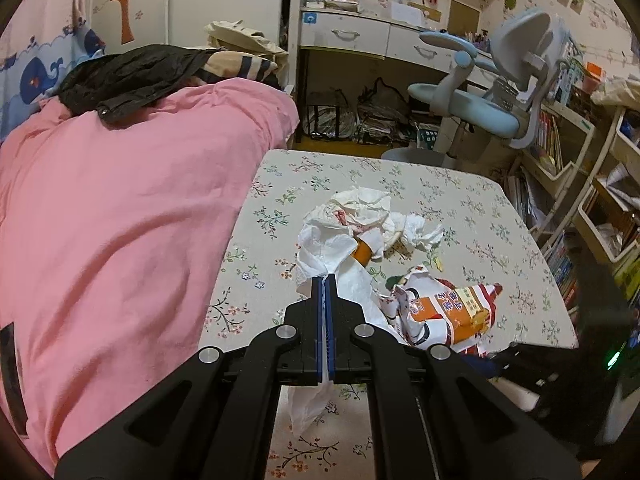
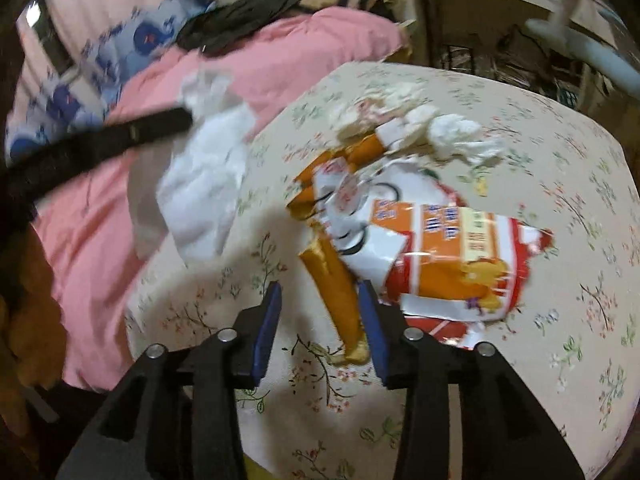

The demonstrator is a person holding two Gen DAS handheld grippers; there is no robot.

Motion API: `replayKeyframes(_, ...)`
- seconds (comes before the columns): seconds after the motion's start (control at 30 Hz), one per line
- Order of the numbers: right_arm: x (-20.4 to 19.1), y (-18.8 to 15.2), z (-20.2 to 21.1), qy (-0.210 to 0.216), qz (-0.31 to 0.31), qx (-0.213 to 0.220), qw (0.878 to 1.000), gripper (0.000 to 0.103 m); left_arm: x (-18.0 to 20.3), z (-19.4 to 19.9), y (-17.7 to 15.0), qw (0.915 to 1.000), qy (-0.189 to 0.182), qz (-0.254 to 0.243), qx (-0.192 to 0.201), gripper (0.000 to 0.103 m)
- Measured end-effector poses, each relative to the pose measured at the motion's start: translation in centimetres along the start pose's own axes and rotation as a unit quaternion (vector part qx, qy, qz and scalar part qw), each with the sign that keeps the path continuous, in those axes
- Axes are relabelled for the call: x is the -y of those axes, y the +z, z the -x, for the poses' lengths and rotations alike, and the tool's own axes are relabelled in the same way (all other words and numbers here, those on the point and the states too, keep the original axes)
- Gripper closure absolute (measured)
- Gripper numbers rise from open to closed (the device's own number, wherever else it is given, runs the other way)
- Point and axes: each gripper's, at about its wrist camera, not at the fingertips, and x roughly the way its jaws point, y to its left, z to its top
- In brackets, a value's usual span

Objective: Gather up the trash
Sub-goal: 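Lift the snack stick with the right tool while the left tool holds the tissue, then carry the snack stick and tissue toward the yellow bin with both tools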

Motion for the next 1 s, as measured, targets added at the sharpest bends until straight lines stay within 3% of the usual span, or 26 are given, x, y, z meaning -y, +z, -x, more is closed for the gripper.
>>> replayKeyframes(0.27,0.2,-0.4,-1.8,-0.038,0.021,-0.015,0.999,0.061,-0.1,-0.1,0.2,1.0,-0.005,0.004,-0.001,0.101)
replayKeyframes(0.33,-0.1,-0.4,-1.8,-0.048,0.03,-0.015,0.998,0.07,-0.2,0.0,0.2,1.0,-0.006,0.003,0.0,0.101)
replayKeyframes(0.53,-0.4,-0.8,0.0,-0.023,0.014,-0.008,1.0,0.074,-0.6,0.7,-0.1,0.9999,-0.007,0.009,0.012,0.101)
replayKeyframes(0.73,-1.7,-2.9,5.0,0.009,-0.012,0.039,0.999,0.074,-0.4,3.3,-1.4,0.9997,-0.002,0.0,0.025,0.101)
replayKeyframes(1.0,-1.6,-8.8,8.8,0.061,-0.106,0.079,0.989,0.074,1.1,7.8,-4.7,0.9992,-0.006,-0.011,0.037,0.101)
